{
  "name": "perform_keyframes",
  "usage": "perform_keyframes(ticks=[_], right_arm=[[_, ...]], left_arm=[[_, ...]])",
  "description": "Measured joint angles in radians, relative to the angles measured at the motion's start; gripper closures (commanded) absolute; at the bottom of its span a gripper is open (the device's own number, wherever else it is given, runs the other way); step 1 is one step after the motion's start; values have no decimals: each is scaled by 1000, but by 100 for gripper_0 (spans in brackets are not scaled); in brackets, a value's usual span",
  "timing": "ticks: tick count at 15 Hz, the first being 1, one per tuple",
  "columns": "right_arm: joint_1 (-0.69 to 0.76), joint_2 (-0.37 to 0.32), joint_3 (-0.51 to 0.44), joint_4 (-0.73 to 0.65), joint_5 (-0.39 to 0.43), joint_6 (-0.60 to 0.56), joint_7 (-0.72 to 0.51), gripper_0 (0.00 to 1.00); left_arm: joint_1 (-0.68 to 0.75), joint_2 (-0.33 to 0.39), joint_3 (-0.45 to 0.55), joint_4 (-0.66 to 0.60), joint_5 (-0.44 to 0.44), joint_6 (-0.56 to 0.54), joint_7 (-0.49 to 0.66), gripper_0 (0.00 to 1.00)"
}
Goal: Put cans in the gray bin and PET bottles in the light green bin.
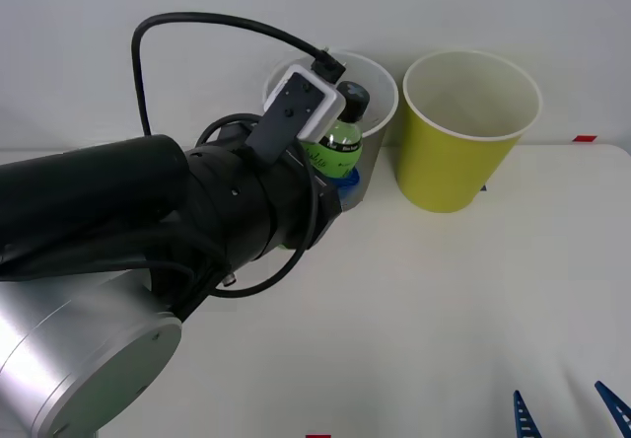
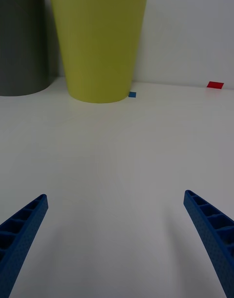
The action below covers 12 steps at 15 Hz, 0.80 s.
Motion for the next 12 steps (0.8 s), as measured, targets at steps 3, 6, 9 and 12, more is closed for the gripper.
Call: perform_keyframes(ticks=[3, 6, 9, 12], right_arm=[[0, 0, 0, 0, 0, 0, 0, 3], [0, 0, 0, 0, 0, 0, 0, 3], [0, 0, 0, 0, 0, 0, 0, 3], [0, 0, 0, 0, 0, 0, 0, 3]], left_arm=[[-83, -32, 27, 27, 3, 1, 20, 100], [-227, -82, 68, 143, 12, 1, 35, 100], [-376, -140, 85, 295, -2, -8, 48, 100], [-455, -180, 87, 427, -23, -114, 66, 100]])
